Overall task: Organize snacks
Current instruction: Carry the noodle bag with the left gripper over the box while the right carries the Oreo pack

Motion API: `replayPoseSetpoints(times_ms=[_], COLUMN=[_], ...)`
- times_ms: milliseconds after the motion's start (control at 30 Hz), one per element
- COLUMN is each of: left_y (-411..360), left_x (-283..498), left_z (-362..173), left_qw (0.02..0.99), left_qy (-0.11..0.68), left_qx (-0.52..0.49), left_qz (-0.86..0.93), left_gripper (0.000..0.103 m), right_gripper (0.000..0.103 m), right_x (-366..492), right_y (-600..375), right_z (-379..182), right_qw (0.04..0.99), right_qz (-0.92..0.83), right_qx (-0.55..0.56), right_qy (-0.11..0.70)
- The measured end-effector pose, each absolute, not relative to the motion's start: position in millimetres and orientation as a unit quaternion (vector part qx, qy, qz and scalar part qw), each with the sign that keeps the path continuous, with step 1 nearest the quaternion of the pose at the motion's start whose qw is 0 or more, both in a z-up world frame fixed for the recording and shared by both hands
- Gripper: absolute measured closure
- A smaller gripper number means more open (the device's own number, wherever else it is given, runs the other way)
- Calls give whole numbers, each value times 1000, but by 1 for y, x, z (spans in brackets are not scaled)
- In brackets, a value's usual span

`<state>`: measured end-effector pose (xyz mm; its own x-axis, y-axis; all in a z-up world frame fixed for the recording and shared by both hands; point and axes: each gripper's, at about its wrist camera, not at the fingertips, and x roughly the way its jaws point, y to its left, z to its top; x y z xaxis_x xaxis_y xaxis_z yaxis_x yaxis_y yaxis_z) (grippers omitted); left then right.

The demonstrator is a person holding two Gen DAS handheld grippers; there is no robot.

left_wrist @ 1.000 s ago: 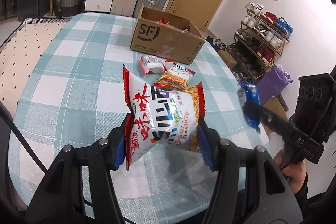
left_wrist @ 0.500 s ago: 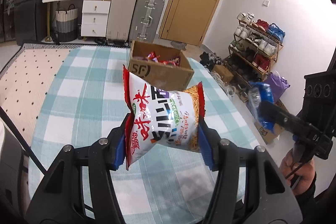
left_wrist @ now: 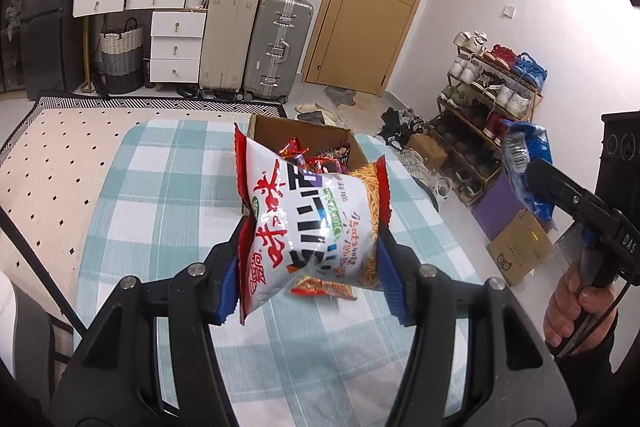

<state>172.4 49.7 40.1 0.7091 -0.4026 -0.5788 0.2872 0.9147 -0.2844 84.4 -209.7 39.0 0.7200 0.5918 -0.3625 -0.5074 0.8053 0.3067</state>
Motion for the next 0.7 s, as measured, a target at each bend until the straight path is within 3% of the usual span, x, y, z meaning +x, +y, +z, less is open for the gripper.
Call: replayPoseSetpoints(times_ms=[500,700], left_y=[14,-22], left_x=[318,389], left_z=[103,111], left_qw=[924,930], left_qy=[328,324], left_qx=[-65,-10], left_qz=[-187,-175], left_gripper=[48,48], right_gripper=[58,58], right_x=[241,329], right_y=[-250,-250], right_z=[90,68], right_qw=[909,897], right_qz=[299,270], right_qx=[129,141], right_qy=[259,320])
